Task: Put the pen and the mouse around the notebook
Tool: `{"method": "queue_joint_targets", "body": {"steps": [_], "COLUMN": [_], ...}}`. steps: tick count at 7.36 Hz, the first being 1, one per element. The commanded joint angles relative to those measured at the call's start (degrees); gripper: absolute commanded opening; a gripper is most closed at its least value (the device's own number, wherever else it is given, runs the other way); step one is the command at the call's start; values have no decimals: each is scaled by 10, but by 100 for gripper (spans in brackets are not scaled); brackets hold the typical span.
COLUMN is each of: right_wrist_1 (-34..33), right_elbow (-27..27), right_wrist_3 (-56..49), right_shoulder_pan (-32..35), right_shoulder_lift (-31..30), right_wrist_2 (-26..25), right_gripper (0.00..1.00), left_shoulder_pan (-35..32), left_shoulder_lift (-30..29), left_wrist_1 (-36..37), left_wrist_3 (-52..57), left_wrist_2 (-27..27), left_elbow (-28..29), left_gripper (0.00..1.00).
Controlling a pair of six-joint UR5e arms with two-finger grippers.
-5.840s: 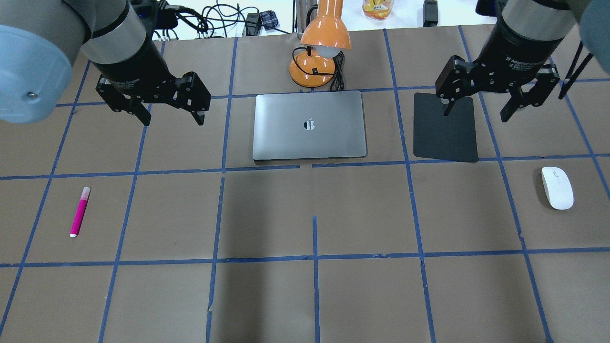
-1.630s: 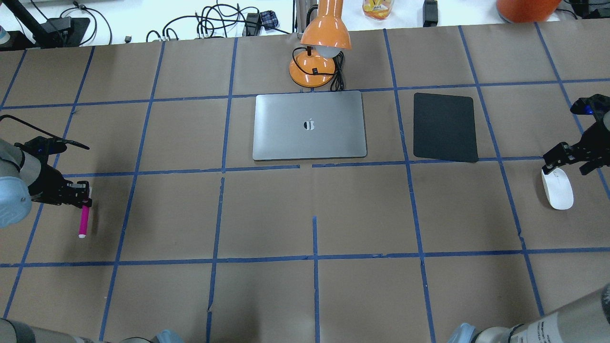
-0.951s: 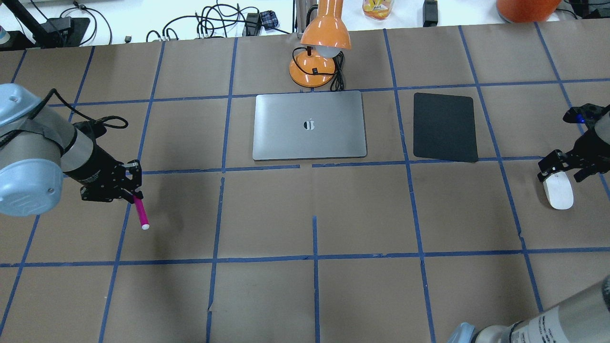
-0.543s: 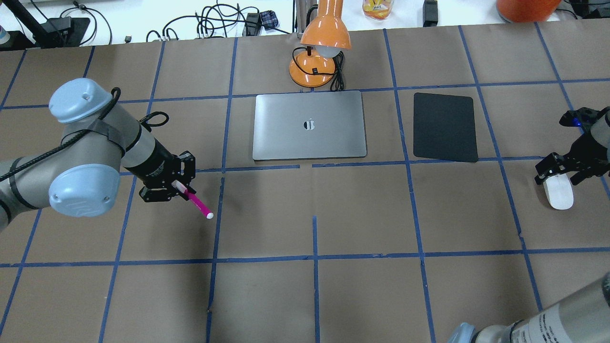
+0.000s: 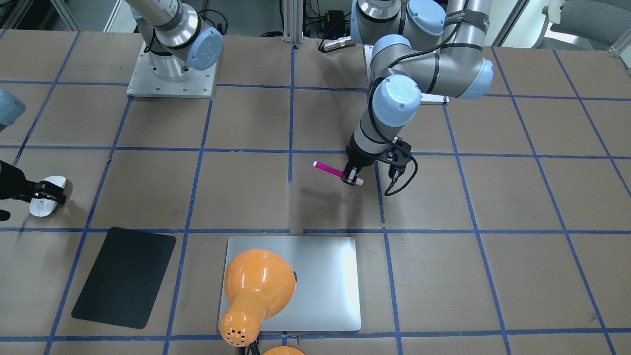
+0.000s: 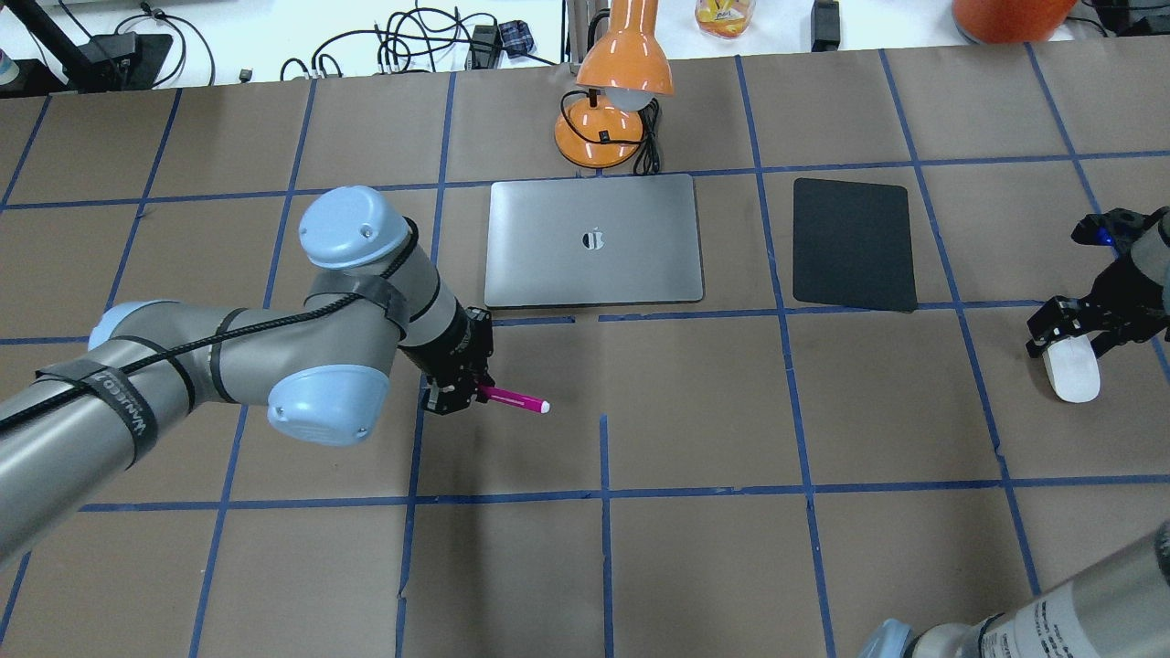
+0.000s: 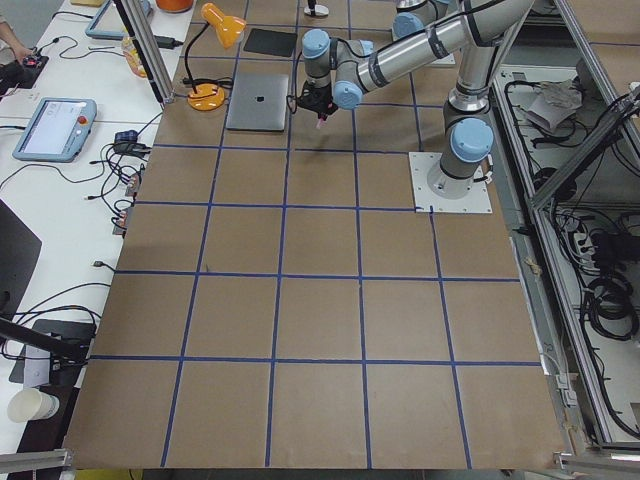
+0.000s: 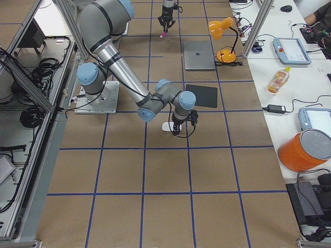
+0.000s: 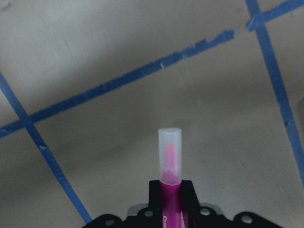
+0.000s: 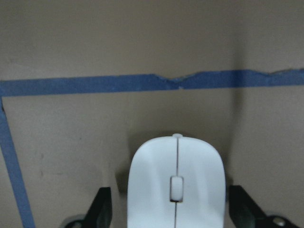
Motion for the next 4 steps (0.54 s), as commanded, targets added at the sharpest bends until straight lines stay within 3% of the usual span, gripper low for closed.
{"method": "queue_joint_targets", "body": {"steps": [1, 3, 4], "right_wrist_1": [-1, 0, 0], "right_elbow": [1, 1, 0], "right_wrist_3": [1, 0, 1], "right_shoulder_pan": [0, 0, 0], "right_shoulder_lift": [0, -1, -1], "right_wrist_2": [-1, -4, -6], "right_gripper": [81, 63, 63], "left_shoulder_pan": [-56, -90, -100], "left_shoulder_lift": [-70, -138, -154], "left_wrist_1": [46, 35, 23], "left_wrist_3": [-124, -171, -179], "left_wrist_2": [-1, 1, 6], "left_elbow": [40, 135, 148], "left_gripper": [0, 0, 0]}}
